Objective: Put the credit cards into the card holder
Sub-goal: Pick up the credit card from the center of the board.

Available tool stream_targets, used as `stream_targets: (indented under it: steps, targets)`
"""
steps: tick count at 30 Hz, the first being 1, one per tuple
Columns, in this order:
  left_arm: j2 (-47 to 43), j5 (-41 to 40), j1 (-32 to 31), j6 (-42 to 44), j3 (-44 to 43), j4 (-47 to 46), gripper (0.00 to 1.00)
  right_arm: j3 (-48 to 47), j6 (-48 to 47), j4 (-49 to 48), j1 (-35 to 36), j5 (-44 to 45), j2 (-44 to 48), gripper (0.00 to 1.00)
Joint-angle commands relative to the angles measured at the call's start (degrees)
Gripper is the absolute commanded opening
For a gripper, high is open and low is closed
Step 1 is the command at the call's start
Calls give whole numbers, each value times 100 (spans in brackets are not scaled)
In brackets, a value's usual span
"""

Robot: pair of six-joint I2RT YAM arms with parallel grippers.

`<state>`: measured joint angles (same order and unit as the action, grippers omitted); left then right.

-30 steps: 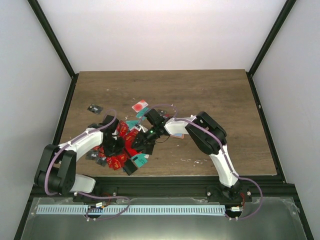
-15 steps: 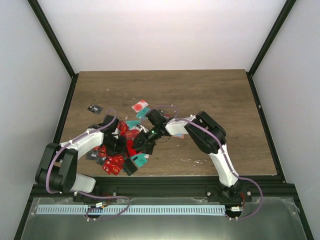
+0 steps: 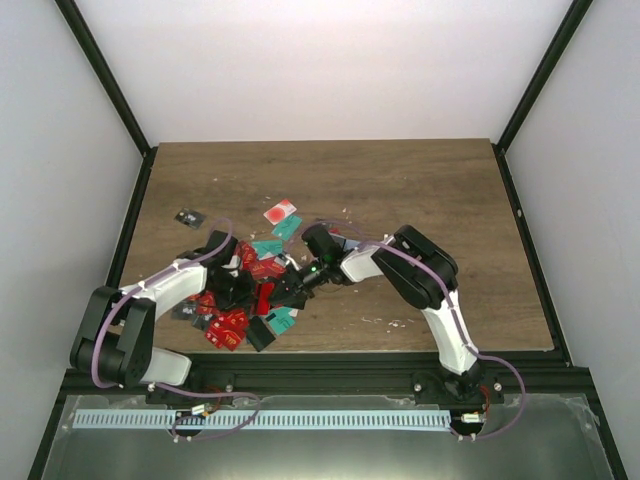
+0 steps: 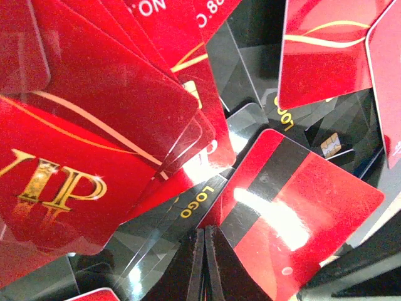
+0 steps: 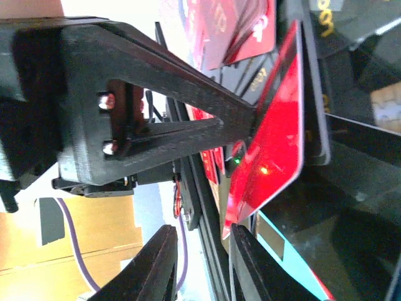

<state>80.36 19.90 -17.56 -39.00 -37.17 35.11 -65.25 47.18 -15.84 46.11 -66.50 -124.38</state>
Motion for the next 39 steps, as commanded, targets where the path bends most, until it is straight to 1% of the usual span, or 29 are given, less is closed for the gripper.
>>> stream_targets:
  steps: [1,3,6,8,9,12,20,31,39]
  targets:
    - [216,-23,-58,7,203,-99,4,167,541,-1347,-8,-189,296,26]
    - [257,-28,-59,56,169,-78,4,160,508,-1326,-27,-86,323,26]
    - [313,-7,-49,129,133,-70,4,-71,71,-532,-23,218,290,27]
    - [367,36,-58,174,125,-107,4,-114,-51,-300,-28,318,254,28]
    - [401,105,-49,197,133,-155,4,-88,-14,-358,-26,325,238,29]
    - [499,225,-48,271,140,-269,4,-1,384,-1000,-17,207,128,29]
    - [539,422,-33,400,95,-351,4,-278,576,-1678,46,115,-49,31]
    - [233,345,174,558,-92,-31,4,-589,745,-1746,135,102,-386,30]
    - [248,289,344,730,-104,83,5,-813,752,-1615,131,163,-606,29]
